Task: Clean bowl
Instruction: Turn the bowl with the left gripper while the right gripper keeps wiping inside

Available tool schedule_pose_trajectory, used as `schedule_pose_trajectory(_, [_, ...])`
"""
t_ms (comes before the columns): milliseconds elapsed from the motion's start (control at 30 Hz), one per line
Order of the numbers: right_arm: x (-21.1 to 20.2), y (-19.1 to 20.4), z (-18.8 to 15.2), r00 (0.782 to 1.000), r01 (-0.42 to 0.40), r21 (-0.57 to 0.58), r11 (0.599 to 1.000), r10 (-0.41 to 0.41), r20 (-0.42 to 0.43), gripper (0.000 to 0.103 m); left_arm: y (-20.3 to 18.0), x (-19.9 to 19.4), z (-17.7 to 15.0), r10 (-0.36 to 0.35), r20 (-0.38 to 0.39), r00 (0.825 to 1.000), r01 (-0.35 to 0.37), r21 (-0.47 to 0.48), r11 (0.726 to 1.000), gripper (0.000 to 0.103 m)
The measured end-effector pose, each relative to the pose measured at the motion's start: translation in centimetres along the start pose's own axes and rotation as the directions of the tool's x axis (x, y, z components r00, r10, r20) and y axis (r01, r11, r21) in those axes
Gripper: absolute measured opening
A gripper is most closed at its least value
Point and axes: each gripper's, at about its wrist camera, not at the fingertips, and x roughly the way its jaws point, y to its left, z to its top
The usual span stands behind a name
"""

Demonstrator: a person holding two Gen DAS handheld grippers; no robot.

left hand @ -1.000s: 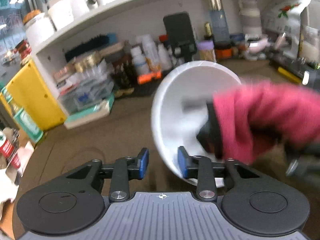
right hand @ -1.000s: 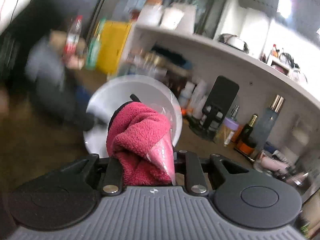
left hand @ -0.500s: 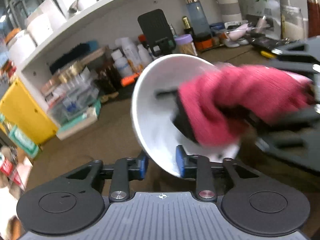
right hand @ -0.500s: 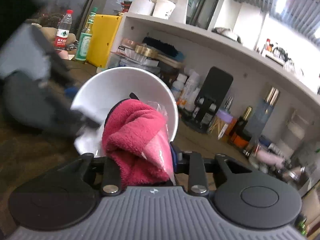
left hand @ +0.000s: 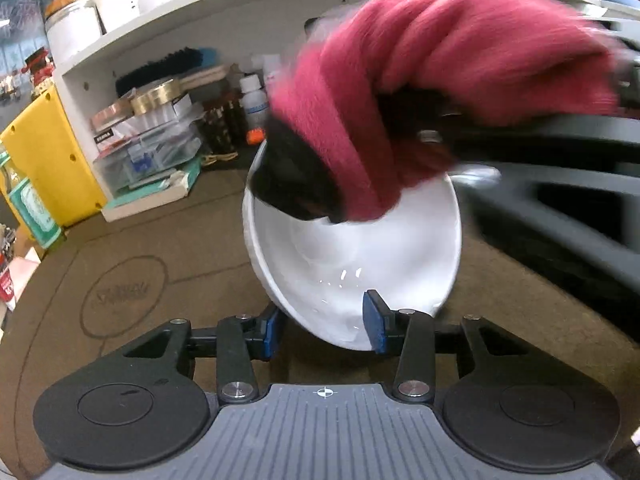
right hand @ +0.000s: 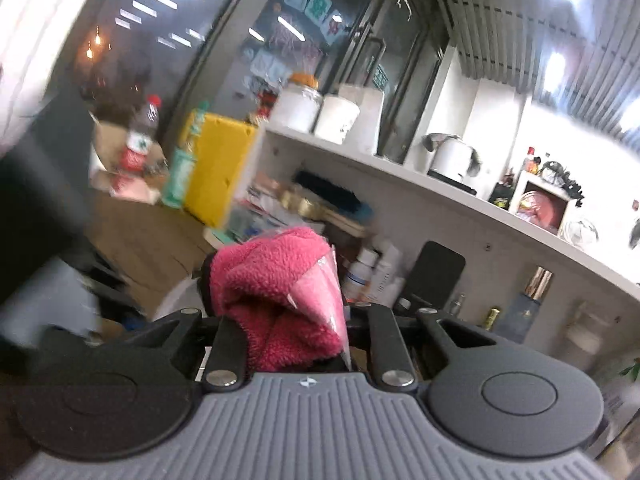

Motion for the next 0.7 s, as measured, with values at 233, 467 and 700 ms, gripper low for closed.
schedule_pose_trajectory(233, [2.2,0.7,-3.7,0.971,-0.035,-0.127,0.991,0.004,-0.241,0.021,-0.2,-0.2,0.0,-0.035,0.01,0.999,0.035,0.017,0.999,0.043])
schedule_pose_trajectory(467, [5.4,0.8,-2.8,0.977,0.042,-0.198,0.979,-0.082,-0.197,0.02,0.3,-0.6,0.5,-0.04,-0.001,0.999,0.04,0.022,0.999,0.039])
schedule_pose_trajectory(700, [2.6,-6.3,-0.6,0.984,-0.146,0.351,0.925,0.173,-0.047,0.02,0.1,0.0,0.2,-0.017,-0.011,1.0,0.018,0.057,0.998,0.041])
